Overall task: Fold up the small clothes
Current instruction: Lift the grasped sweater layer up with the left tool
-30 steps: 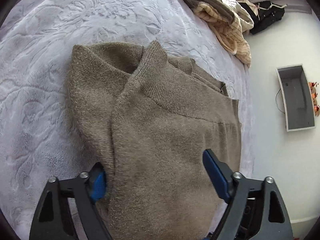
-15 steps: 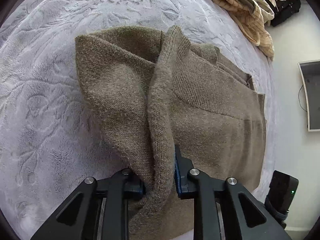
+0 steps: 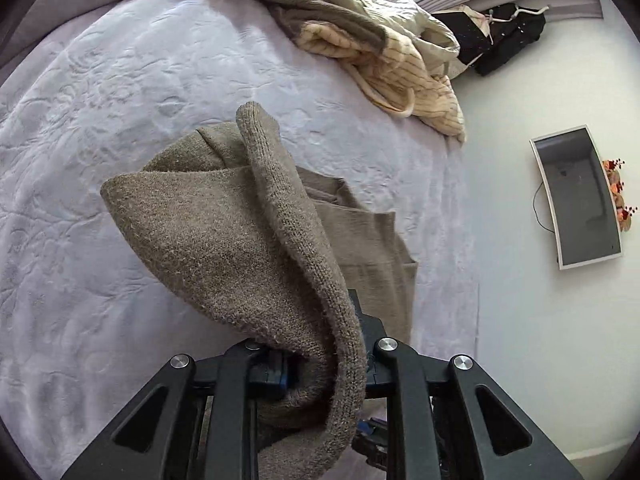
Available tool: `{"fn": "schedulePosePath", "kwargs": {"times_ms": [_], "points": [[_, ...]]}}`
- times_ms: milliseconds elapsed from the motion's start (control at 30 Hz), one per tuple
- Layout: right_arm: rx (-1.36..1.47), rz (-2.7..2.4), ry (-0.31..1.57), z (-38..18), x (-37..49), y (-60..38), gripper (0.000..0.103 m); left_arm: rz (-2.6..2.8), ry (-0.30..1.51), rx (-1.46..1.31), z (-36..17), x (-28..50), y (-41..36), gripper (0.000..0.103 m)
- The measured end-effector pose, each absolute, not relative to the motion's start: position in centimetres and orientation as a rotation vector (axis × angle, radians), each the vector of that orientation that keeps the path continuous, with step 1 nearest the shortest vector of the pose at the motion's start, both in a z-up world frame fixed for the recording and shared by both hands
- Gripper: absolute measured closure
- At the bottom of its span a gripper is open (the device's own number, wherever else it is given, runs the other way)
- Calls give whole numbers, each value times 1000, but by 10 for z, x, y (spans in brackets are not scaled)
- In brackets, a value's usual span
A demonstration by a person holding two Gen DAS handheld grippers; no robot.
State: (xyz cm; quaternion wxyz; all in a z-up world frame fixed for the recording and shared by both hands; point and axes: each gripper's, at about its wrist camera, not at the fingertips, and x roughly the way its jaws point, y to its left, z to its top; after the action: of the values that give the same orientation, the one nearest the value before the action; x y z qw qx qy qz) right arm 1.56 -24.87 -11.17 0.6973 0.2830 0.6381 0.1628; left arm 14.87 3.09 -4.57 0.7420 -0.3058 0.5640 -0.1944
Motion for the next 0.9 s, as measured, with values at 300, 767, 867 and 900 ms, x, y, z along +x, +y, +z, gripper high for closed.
{"fn": "schedulePosePath", "kwargs": {"times_ms": [300, 767, 867, 900], "points": [[748, 243, 1310, -99, 10, -341, 81, -550, 1329, -510, -61, 174, -112, 81], [980, 222, 1231, -128, 10, -387, 80, -497, 1322, -87, -74, 161, -194, 80], [1060, 239, 1177, -128, 17, -396, 65, -474, 1278, -85, -62, 165, -191, 77], [1080, 240, 1163, -128, 21, -396, 62, -473, 1271, -96, -59, 164, -188, 63]]}}
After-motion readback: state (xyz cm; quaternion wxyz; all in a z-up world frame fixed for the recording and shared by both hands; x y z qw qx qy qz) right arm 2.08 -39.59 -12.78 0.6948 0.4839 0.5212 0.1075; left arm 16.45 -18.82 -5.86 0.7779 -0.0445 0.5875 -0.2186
